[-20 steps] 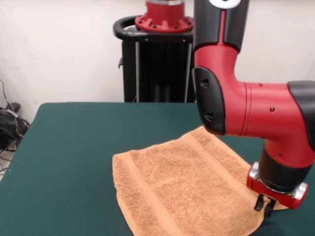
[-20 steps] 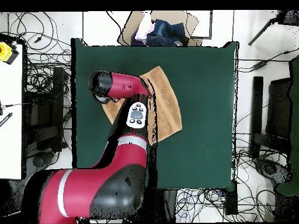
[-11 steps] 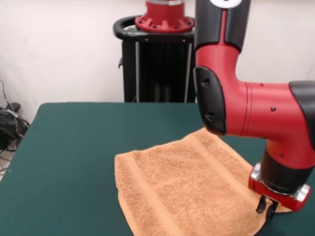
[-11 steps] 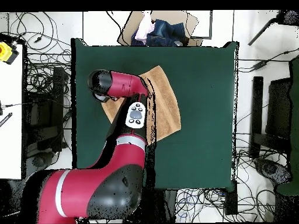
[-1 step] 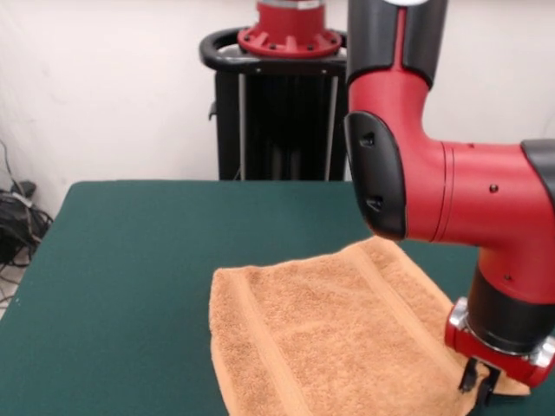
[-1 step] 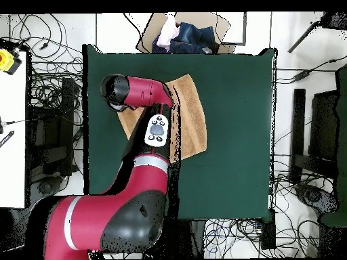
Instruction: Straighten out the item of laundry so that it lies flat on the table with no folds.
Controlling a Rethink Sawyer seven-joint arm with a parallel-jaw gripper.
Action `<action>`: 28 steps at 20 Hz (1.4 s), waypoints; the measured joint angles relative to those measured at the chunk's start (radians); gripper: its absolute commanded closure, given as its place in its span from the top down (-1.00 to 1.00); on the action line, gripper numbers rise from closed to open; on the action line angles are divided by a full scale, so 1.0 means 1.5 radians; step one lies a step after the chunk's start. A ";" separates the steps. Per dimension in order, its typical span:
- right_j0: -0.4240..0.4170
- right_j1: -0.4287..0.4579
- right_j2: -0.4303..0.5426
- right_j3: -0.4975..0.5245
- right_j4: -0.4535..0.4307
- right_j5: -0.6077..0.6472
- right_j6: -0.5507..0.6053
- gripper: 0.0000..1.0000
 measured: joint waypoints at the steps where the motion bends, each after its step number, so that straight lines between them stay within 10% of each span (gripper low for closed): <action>1: 0.000 0.004 0.000 -0.006 0.003 0.000 0.001 -1.00; 28: -0.007 0.033 0.000 -0.043 0.031 0.001 0.001 -1.00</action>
